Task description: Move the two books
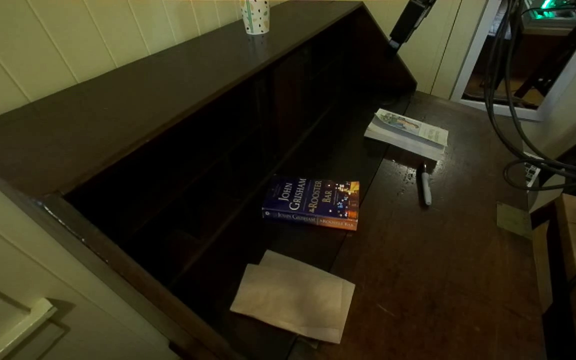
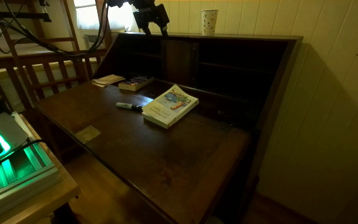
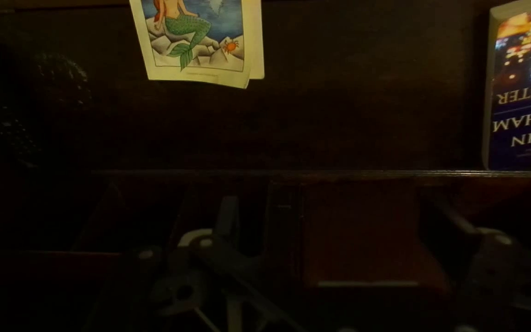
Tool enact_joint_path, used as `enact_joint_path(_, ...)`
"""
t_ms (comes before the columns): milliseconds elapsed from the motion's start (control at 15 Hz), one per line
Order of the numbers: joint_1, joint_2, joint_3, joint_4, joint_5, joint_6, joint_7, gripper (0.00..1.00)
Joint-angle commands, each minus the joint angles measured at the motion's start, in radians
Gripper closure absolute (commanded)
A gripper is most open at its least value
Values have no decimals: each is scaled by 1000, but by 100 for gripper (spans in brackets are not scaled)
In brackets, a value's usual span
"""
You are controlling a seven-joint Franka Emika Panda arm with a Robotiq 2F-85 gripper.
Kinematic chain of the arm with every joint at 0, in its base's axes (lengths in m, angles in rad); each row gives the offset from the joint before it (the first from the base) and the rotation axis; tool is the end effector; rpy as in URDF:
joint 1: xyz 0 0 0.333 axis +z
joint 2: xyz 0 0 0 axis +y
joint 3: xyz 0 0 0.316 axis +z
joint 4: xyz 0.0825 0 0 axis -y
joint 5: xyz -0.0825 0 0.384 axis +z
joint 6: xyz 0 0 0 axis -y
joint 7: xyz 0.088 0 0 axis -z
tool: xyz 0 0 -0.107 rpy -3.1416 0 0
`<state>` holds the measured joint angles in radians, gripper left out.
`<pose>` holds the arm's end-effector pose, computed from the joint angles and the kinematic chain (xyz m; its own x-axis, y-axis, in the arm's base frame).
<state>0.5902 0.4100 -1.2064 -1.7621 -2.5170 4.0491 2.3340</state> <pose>0.4691 -0.1576 0.4354 0.9274 0.0004 0.3740 -0.0356 -0.9954 0.0892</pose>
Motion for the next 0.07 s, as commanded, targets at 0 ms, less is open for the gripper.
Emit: enact_joint_path(0,0,0,0,0,0,0,0,0)
